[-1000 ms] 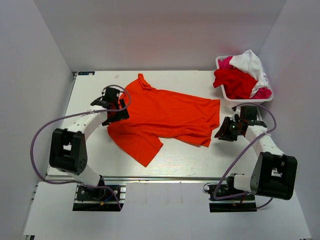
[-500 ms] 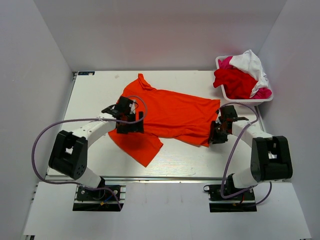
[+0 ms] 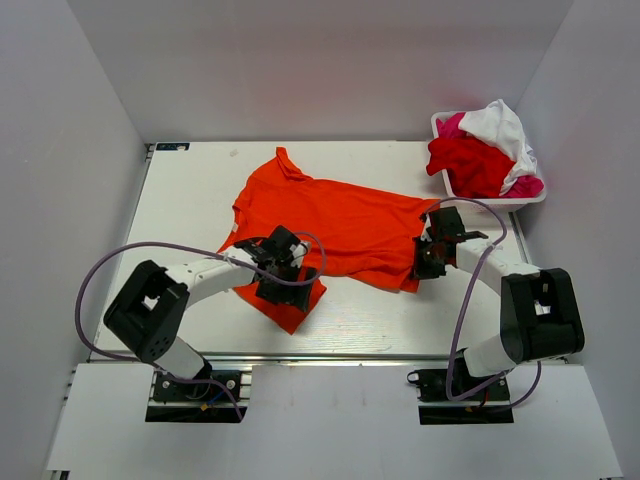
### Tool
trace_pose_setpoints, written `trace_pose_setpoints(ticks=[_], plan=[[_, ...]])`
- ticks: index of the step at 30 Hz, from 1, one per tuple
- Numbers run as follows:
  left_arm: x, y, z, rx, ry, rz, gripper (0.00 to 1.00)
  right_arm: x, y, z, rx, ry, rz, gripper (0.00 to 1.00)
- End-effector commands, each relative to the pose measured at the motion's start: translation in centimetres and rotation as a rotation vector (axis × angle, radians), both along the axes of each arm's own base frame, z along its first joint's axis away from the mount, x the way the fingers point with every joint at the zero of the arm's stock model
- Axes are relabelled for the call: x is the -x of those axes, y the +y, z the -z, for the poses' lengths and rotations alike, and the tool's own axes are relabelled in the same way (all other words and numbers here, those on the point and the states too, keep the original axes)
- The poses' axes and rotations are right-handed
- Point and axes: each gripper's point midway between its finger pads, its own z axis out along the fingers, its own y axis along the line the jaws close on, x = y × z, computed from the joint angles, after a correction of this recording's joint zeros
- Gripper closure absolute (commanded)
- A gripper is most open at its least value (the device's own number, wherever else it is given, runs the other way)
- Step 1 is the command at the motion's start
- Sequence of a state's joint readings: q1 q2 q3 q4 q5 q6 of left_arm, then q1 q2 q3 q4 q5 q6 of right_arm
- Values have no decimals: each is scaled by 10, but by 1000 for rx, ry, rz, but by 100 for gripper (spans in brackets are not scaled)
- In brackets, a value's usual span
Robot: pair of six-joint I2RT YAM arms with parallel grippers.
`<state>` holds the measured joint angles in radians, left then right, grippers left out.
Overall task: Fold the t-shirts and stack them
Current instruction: Flatten out the tshirt
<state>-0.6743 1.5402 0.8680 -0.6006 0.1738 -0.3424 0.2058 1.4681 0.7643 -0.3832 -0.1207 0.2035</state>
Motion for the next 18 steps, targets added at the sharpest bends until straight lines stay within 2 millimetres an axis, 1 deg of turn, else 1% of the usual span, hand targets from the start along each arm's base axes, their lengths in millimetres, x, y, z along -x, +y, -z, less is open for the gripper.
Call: trace_pose_setpoints(ticks=[1,2,3,4,6,7,8,9,10,11,12,13,14,15,16,17,18], plan=[[9,-11,2,25,18,32,4,-20,1,-15,16,-66,23,97],[10,-12,2,14,9,39,6,-19,-2,-14,34,-61,33,97],[15,-12,5,10,20,39,8,-20,-3,-19,35,-77,36,97],[19,-9,8,2,29,39,10,-16,-3,-19,42,-65,36,100],[22,-11,15,11,23,42,18,-15,-5,-24,47,-70,40,100],[20,-13,14,18,15,42,20,-12,-5,-24,50,-63,39,100],[24,-9,20,4,36,30,24,-6,-5,-24,50,-41,34,100],[26,-12,22,4,37,41,39,-4,-4,-29,45,-51,32,100],[29,-7,30,-22,57,29,48,1,-2,-29,36,-37,27,100],[27,-9,30,-15,49,29,58,12,-5,-30,39,-5,28,100],[28,-4,34,-43,54,23,83,19,-5,-29,38,14,23,100],[25,3,36,-82,45,-22,96,23,-4,-35,28,18,23,100],[23,7,34,-98,32,-40,100,41,-5,-40,26,69,31,100],[20,10,31,-106,2,-58,100,53,-4,-48,8,95,18,100],[20,10,31,-106,2,-59,100,47,-2,-62,-12,41,16,100],[17,11,28,-106,-20,-65,100,54,-3,-67,-10,56,19,100],[14,11,20,-94,-44,-69,100,47,-6,-80,1,20,32,99]])
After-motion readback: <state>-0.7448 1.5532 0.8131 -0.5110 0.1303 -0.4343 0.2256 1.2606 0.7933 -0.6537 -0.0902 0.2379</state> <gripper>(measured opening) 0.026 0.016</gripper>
